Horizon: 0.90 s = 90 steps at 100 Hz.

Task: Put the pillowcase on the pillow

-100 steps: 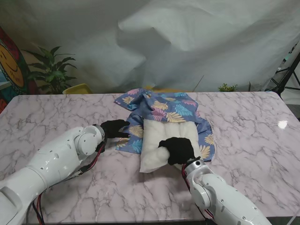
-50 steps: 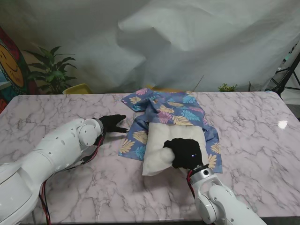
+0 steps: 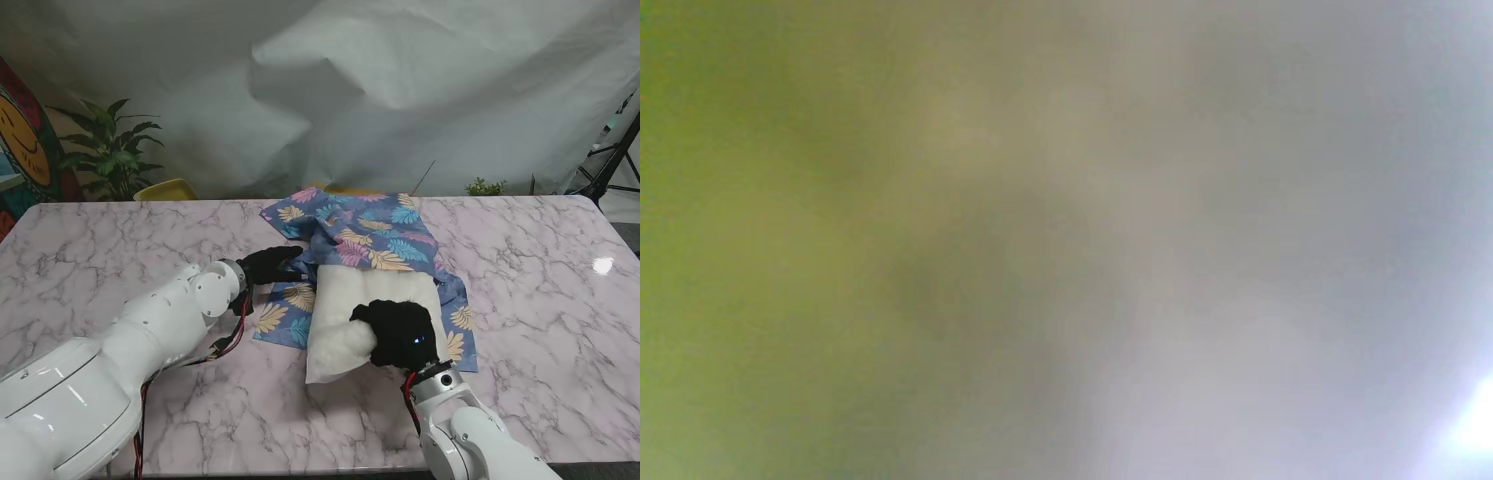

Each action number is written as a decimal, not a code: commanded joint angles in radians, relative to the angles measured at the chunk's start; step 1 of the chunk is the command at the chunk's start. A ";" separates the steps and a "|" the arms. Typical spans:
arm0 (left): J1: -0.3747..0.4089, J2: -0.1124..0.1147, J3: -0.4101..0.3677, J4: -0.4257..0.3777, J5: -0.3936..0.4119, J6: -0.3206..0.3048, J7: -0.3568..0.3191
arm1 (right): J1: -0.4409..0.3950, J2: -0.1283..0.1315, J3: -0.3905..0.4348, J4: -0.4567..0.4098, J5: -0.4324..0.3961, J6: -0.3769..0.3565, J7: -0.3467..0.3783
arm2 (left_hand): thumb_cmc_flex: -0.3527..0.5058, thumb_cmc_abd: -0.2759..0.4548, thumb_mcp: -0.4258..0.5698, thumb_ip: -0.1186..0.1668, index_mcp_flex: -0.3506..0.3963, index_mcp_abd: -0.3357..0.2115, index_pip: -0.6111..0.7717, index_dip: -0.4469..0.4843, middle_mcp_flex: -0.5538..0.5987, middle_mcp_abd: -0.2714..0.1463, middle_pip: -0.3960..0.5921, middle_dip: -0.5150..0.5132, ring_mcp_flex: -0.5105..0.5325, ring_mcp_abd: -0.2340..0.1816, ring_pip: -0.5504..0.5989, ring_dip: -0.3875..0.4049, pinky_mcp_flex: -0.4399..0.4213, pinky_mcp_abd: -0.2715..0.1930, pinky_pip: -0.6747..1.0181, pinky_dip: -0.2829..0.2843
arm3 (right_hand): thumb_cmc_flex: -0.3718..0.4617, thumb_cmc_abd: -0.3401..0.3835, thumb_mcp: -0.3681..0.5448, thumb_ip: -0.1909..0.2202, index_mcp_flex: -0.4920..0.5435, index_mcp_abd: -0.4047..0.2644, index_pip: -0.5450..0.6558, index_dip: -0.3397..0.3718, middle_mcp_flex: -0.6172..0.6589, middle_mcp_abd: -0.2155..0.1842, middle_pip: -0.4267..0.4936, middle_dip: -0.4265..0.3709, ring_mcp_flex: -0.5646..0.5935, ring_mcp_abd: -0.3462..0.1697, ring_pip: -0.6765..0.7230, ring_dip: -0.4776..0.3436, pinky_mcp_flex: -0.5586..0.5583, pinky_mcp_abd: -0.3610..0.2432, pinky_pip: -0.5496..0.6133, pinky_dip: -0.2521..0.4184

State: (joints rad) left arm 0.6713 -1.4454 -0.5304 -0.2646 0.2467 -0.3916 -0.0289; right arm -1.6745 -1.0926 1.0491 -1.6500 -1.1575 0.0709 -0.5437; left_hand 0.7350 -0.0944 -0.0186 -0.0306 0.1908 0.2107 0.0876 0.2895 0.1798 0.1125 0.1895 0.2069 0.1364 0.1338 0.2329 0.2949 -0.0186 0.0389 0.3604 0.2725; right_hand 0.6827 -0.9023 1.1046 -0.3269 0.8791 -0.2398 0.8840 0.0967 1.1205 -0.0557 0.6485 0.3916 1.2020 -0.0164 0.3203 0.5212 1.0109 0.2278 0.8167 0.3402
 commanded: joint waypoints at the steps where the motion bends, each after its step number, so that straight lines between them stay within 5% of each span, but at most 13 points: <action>1: -0.002 -0.014 -0.016 0.003 -0.009 0.010 -0.037 | 0.002 -0.004 -0.007 0.000 0.003 -0.005 -0.012 | -0.002 -0.012 0.012 -0.015 -0.025 0.040 0.004 -0.001 -0.010 0.036 -0.034 -0.025 -0.037 0.011 0.025 0.013 -0.007 -0.027 -0.010 -0.015 | 0.117 0.134 0.171 0.052 0.100 -0.052 0.165 0.024 0.086 0.017 0.078 0.050 0.118 -0.084 0.497 0.061 0.093 -0.374 0.662 0.110; 25: 0.015 -0.027 -0.026 0.004 -0.016 0.024 -0.016 | 0.011 -0.006 -0.017 0.008 0.014 -0.009 -0.014 | 0.090 -0.058 0.063 -0.007 0.005 0.060 0.047 0.011 0.017 0.086 0.037 0.033 0.027 0.051 0.070 0.045 -0.005 0.010 0.137 0.039 | 0.115 0.136 0.171 0.051 0.098 -0.052 0.166 0.022 0.088 0.016 0.076 0.055 0.118 -0.085 0.501 0.062 0.094 -0.374 0.664 0.113; 27: 0.017 -0.029 -0.028 0.004 -0.016 0.027 -0.010 | 0.011 -0.006 -0.017 0.007 0.014 -0.010 -0.013 | 0.011 -0.113 0.276 -0.031 0.020 0.063 0.062 0.015 0.051 0.080 0.060 0.040 0.061 0.049 0.080 0.065 0.000 0.011 0.196 0.032 | 0.115 0.136 0.171 0.051 0.098 -0.052 0.166 0.022 0.087 0.017 0.075 0.055 0.118 -0.085 0.502 0.062 0.094 -0.375 0.664 0.114; 29: 0.019 -0.030 -0.029 0.004 -0.016 0.029 -0.004 | 0.010 -0.006 -0.017 0.007 0.015 -0.010 -0.013 | -0.005 -0.140 0.365 -0.041 0.035 0.066 0.071 0.018 0.085 0.073 0.086 0.054 0.094 0.046 0.103 0.075 0.014 0.011 0.232 0.049 | 0.115 0.136 0.172 0.051 0.097 -0.053 0.166 0.022 0.087 0.018 0.075 0.056 0.118 -0.085 0.502 0.062 0.094 -0.375 0.664 0.114; 42: 0.021 -0.035 -0.003 0.004 0.001 0.050 0.027 | 0.010 -0.007 -0.017 0.006 0.021 -0.009 -0.008 | -0.021 -0.182 0.493 -0.050 0.029 0.101 0.100 0.014 0.152 0.065 0.222 0.159 0.182 0.053 0.237 0.214 0.053 0.039 0.398 0.129 | 0.113 0.137 0.171 0.051 0.096 -0.053 0.166 0.022 0.089 0.017 0.075 0.058 0.118 -0.086 0.503 0.062 0.094 -0.375 0.664 0.114; 53: 0.025 -0.041 0.004 0.004 0.014 0.086 0.067 | 0.014 -0.008 -0.021 0.010 0.026 -0.011 -0.001 | -0.010 -0.199 0.548 -0.051 -0.035 0.143 0.032 -0.046 0.134 0.024 0.444 0.376 0.285 -0.020 0.426 0.414 0.110 0.054 0.493 0.180 | 0.113 0.136 0.173 0.051 0.096 -0.053 0.168 0.022 0.089 0.018 0.075 0.060 0.118 -0.086 0.504 0.062 0.094 -0.375 0.665 0.115; 67: 0.039 -0.056 -0.054 0.004 -0.021 0.118 0.072 | 0.017 -0.008 -0.023 0.012 0.029 -0.008 0.003 | 0.064 -0.258 0.629 -0.053 -0.005 0.144 0.014 -0.085 0.232 -0.048 0.670 0.578 0.460 -0.109 0.652 0.616 0.220 0.074 0.637 0.230 | 0.111 0.135 0.175 0.050 0.095 -0.055 0.170 0.022 0.090 0.018 0.075 0.062 0.118 -0.088 0.507 0.063 0.095 -0.376 0.667 0.117; 71: 0.044 -0.061 -0.071 0.003 -0.035 0.123 0.069 | 0.016 -0.008 -0.023 0.012 0.029 -0.007 0.004 | 0.134 -0.293 0.590 -0.085 0.008 0.151 0.021 -0.093 0.277 -0.074 0.727 0.715 0.514 -0.149 0.741 0.691 0.254 0.075 0.693 0.255 | 0.111 0.135 0.175 0.050 0.095 -0.055 0.170 0.022 0.090 0.018 0.075 0.062 0.118 -0.086 0.508 0.064 0.095 -0.376 0.667 0.117; 82: 0.053 -0.073 -0.101 0.003 -0.065 0.143 0.049 | 0.016 -0.008 -0.022 0.011 0.029 -0.005 0.006 | 0.253 -0.323 0.492 -0.071 0.032 0.211 0.007 -0.135 0.364 -0.129 0.836 0.895 0.619 -0.234 0.939 0.824 0.323 0.082 0.782 0.284 | 0.110 0.134 0.177 0.049 0.095 -0.053 0.171 0.022 0.091 0.019 0.075 0.064 0.119 -0.087 0.510 0.064 0.095 -0.376 0.669 0.118; 90: 0.055 -0.083 -0.119 0.003 -0.087 0.172 0.027 | 0.018 -0.008 -0.024 0.013 0.030 -0.005 0.005 | 0.253 -0.329 0.499 -0.067 0.046 0.226 -0.005 -0.158 0.401 -0.153 0.886 0.972 0.667 -0.247 1.016 0.860 0.354 0.090 0.820 0.293 | 0.111 0.133 0.179 0.049 0.096 -0.052 0.171 0.021 0.093 0.019 0.075 0.065 0.119 -0.086 0.512 0.065 0.096 -0.376 0.670 0.119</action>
State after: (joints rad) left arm 0.7089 -1.5086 -0.6475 -0.2674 0.1698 -0.2468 0.0403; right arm -1.6586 -1.0976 1.0263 -1.6348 -1.1275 0.0631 -0.5379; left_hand 0.9552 -0.3904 0.4986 -0.0848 0.2202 0.3431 0.1113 0.1573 0.5318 0.0601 1.0047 1.1123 0.7481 -0.0511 1.1689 1.1213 0.2513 -0.0356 1.1404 0.5736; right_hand 0.6827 -0.9023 1.1046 -0.3295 0.8814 -0.2398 0.8913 0.0967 1.1285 -0.0545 0.6485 0.4126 1.2074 -0.0163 0.3212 0.5315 1.0144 0.2220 0.9094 0.3485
